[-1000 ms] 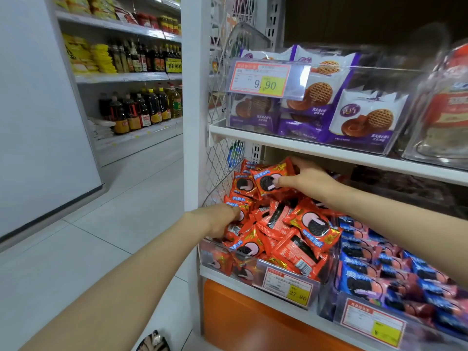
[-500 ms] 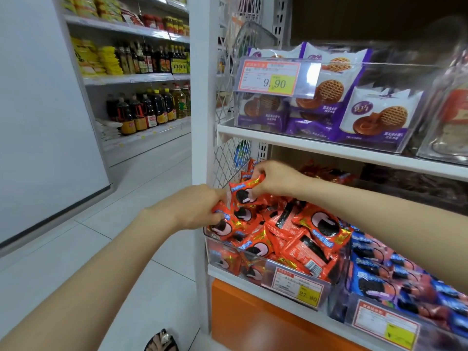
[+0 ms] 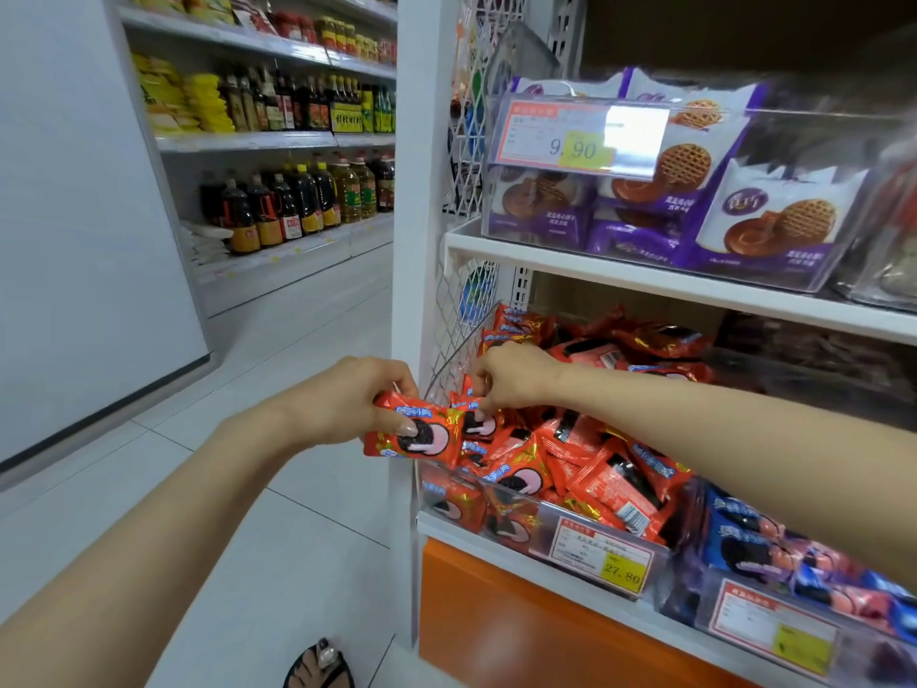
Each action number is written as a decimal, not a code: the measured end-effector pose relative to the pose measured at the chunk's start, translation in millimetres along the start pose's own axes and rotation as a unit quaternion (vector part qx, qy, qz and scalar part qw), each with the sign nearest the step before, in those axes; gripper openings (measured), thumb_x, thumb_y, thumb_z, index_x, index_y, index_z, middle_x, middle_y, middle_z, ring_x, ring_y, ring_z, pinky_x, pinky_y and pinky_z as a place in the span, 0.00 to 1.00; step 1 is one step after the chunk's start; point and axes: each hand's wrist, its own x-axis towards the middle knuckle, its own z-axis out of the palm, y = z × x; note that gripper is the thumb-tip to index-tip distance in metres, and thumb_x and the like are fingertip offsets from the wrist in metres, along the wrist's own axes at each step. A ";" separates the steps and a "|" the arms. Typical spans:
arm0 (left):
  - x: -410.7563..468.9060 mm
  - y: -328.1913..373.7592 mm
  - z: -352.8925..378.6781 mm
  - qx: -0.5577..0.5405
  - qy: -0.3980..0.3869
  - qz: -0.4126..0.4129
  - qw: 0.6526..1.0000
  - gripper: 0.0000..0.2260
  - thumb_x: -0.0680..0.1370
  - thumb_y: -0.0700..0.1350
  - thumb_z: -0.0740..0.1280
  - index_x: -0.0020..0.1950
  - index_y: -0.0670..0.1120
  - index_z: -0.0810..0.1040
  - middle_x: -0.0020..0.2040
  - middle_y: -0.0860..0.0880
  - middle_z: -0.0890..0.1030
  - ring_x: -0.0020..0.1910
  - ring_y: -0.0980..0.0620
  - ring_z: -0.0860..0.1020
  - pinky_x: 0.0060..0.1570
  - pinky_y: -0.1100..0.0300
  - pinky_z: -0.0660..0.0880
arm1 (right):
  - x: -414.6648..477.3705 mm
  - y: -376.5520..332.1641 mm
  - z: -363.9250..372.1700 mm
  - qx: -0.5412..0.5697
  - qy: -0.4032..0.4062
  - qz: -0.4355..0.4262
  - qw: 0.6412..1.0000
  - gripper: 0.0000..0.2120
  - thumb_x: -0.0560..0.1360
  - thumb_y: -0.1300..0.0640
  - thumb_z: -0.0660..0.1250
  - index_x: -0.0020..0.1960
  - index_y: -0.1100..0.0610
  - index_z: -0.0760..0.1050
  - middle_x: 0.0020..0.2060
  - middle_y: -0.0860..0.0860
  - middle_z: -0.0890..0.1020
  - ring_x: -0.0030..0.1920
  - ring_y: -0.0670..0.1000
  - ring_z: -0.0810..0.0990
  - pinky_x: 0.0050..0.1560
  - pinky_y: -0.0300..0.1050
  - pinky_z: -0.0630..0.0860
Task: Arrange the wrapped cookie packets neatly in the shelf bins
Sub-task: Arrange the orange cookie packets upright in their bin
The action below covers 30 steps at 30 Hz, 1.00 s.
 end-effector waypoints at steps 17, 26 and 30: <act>37.2 37.4 17.1 0.188 0.062 0.086 0.976 0.13 0.74 0.48 0.70 0.57 0.47 0.76 0.54 0.47 0.80 0.53 0.47 0.76 0.46 0.59 0.70 | -52.3 25.9 -46.1 -0.006 0.074 -0.051 0.996 0.09 0.74 0.51 0.68 0.51 0.53 0.77 0.46 0.49 0.80 0.47 0.51 0.77 0.48 0.46 0.74; 80.1 40.8 63.4 0.458 -0.011 0.147 0.877 0.14 0.77 0.40 0.64 0.63 0.42 0.74 0.61 0.44 0.75 0.60 0.44 0.71 0.54 0.53 0.70 | -119.1 46.3 -41.3 -0.018 0.132 -0.062 0.989 0.09 0.74 0.48 0.67 0.53 0.48 0.78 0.49 0.45 0.78 0.52 0.46 0.75 0.52 0.45 0.72; 83.7 40.9 60.5 0.517 -0.037 0.182 0.836 0.19 0.74 0.46 0.68 0.63 0.44 0.72 0.58 0.45 0.76 0.60 0.45 0.70 0.56 0.53 0.67 | -130.1 56.1 -36.2 0.017 0.165 -0.076 0.983 0.06 0.74 0.51 0.69 0.50 0.49 0.79 0.46 0.45 0.79 0.50 0.47 0.75 0.53 0.49 0.73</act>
